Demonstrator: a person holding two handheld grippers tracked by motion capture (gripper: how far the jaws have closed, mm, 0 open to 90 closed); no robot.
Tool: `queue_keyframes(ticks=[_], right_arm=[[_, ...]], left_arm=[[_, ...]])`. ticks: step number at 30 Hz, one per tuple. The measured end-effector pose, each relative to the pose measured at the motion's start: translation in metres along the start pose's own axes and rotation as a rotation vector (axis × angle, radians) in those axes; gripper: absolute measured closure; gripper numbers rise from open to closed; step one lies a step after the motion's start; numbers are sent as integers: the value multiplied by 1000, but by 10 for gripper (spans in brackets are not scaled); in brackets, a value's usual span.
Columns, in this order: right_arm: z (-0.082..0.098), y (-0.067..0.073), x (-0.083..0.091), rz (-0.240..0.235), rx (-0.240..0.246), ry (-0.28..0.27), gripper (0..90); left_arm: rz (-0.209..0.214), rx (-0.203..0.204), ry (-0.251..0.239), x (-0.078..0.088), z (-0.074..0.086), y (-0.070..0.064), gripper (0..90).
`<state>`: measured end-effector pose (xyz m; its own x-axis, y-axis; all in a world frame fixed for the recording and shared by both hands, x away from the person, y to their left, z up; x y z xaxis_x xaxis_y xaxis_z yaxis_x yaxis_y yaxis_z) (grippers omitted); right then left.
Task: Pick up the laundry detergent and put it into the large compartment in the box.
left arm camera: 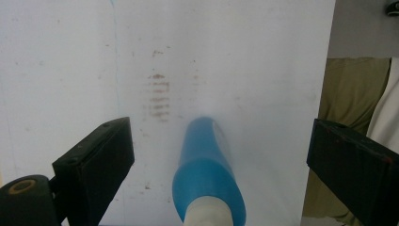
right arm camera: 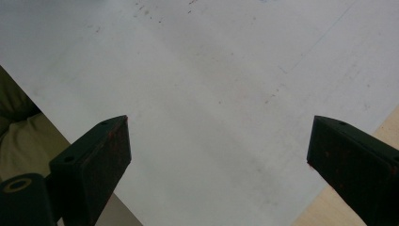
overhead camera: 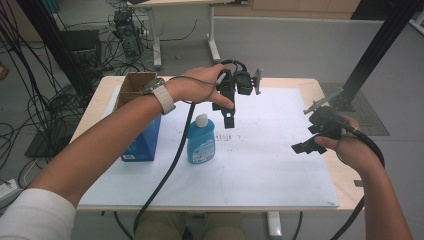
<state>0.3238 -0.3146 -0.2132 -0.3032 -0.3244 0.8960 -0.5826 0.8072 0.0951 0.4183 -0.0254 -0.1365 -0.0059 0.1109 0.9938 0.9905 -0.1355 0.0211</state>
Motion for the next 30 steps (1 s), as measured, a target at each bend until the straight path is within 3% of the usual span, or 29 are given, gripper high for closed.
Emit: queue_keyframes(ticks=[17,30], right_arm=[[1,2,1,-3,12,-6,66],[2,1,-2,-10,15,-8,66]], left_arm=[[-9,41,3,6,2,-4,82],[-14,155,18,9,9,-2,82]])
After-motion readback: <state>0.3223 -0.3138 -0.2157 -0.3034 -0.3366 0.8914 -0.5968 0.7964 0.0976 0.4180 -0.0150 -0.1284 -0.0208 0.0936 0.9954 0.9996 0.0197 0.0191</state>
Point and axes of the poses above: each handheld gripper's, and its own axes: x roughly backward along the jaws, z roughly out of its underside, y roughly to its left, the point moved 7 cm from there along -x, roughly forward along the jaws, and after that the axes turned 10 degrees about -x, right-handed, at the moved point
